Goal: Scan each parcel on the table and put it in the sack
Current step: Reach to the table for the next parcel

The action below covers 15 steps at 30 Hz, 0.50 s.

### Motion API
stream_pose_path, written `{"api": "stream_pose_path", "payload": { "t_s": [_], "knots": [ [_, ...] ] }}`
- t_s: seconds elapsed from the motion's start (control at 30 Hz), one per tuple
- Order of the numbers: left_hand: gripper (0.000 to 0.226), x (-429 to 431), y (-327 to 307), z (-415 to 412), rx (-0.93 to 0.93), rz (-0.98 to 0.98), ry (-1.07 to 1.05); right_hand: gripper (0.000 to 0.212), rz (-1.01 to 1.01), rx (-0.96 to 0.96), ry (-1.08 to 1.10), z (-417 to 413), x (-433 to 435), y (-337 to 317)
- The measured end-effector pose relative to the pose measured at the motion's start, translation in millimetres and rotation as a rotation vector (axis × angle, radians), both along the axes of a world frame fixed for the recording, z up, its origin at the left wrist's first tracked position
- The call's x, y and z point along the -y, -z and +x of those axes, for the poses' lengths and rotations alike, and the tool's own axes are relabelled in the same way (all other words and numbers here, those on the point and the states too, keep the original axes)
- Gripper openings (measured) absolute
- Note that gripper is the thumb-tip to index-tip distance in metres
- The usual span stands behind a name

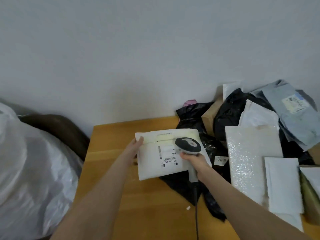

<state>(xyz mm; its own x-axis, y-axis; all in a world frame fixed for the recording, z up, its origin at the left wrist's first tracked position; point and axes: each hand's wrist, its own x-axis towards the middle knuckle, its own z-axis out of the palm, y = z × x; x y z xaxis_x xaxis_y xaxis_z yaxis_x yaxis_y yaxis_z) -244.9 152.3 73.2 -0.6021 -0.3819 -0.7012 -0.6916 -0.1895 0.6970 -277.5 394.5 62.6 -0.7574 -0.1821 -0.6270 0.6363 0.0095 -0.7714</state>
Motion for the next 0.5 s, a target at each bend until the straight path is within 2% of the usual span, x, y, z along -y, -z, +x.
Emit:
{"api": "stream_pose_path", "payload": {
  "t_s": [0.13,0.27,0.43,0.5],
  "knots": [
    [0.052,9,41,36,0.074,0.187,0.015,0.052,0.061,0.039,-0.018,-1,19,20],
    [0.025,4,66,57,0.139,0.255,-0.010,0.050,0.101,0.035,-0.005,-5,30,26],
    [0.041,3,70,58,0.107,0.118,-0.094,0.049,0.103,0.009,-0.034,-4,32,21],
    [0.038,5,62,50,0.057,0.075,-0.150,0.046,0.100,-0.005,-0.031,1,30,15]
  ]
}}
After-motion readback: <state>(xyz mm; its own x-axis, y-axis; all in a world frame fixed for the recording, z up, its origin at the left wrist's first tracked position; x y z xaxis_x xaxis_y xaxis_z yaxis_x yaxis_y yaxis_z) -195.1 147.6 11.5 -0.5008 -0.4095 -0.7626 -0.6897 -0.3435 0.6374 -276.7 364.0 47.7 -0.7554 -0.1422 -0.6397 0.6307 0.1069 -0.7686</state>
